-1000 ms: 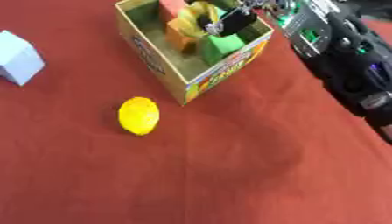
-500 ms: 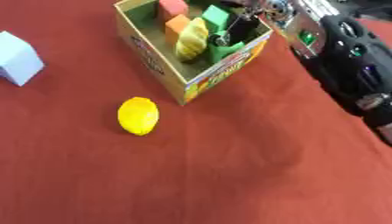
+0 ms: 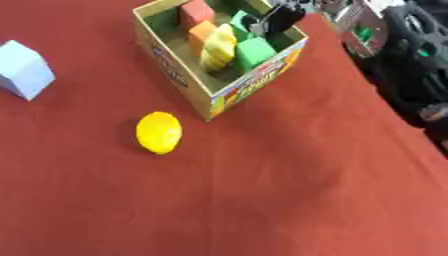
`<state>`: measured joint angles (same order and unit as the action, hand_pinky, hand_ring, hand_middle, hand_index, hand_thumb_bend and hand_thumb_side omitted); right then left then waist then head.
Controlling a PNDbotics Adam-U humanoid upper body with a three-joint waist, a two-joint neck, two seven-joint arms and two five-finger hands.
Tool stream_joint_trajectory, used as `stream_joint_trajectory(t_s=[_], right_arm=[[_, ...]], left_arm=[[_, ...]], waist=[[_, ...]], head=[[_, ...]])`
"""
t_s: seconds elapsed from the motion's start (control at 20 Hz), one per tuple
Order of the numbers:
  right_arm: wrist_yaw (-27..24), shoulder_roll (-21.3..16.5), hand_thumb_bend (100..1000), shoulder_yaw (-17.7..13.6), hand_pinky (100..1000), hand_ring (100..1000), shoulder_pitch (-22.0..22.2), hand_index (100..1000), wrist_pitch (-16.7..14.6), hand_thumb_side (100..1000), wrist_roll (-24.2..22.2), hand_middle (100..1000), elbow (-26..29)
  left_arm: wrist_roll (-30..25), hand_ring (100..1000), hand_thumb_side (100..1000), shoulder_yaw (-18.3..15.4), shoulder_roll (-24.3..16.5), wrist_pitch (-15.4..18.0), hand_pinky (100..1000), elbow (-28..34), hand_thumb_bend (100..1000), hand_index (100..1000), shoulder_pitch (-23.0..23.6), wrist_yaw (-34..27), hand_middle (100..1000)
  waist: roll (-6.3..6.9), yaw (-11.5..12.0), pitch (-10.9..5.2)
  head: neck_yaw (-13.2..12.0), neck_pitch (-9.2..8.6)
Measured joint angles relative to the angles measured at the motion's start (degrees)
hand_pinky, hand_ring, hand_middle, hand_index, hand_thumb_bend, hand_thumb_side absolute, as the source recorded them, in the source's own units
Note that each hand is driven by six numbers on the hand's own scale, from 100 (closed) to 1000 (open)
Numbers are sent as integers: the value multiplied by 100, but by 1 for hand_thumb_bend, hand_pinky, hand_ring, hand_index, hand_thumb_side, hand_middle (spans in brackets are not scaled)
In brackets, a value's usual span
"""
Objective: Pick up objects on the table and place them in the box.
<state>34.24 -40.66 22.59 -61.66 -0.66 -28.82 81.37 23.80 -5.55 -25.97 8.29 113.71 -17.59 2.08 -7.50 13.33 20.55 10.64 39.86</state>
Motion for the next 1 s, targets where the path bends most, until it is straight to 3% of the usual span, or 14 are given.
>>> stream_joint_trajectory(t_s=[0.2,0.4,0.55,0.65,0.8,1.0], right_arm=[[-966,-899,100,-333,864,862,777,870,536,154,235,777,1361],[-1856,-1738,100,-879,860,858,2027,861,975,207,726,776,2727],[-2365,-2089,100,-1262,860,854,2911,859,788,219,1211,774,3115],[-2614,-2185,100,-1492,852,844,3510,849,536,361,1550,766,3194],[-2832,-2184,100,-1790,843,828,4264,836,234,375,2051,752,3223],[-2891,-1926,100,-2032,832,808,4993,824,85,431,2593,738,3238]], left_arm=[[8,563,477,-3,-151,-56,751,0,100,803,0,74,543],[-19,561,443,3,-423,-183,752,0,100,803,-59,147,544],[-119,562,400,60,-817,-399,754,0,107,805,-143,249,549],[-257,565,376,125,-1214,-625,756,0,117,805,-202,340,557],[-561,573,343,213,-1875,-1042,760,1,136,808,-321,412,567],[-1272,603,297,382,-2688,-1499,770,-149,192,809,-601,530,593]], waist=[[88,-87,-35],[189,-170,-40],[266,-256,-44],[334,-313,-64],[421,-392,-103],[464,-501,-113]], head=[[-145,46],[-311,47],[-413,62],[-483,105],[-592,150],[-727,193]])
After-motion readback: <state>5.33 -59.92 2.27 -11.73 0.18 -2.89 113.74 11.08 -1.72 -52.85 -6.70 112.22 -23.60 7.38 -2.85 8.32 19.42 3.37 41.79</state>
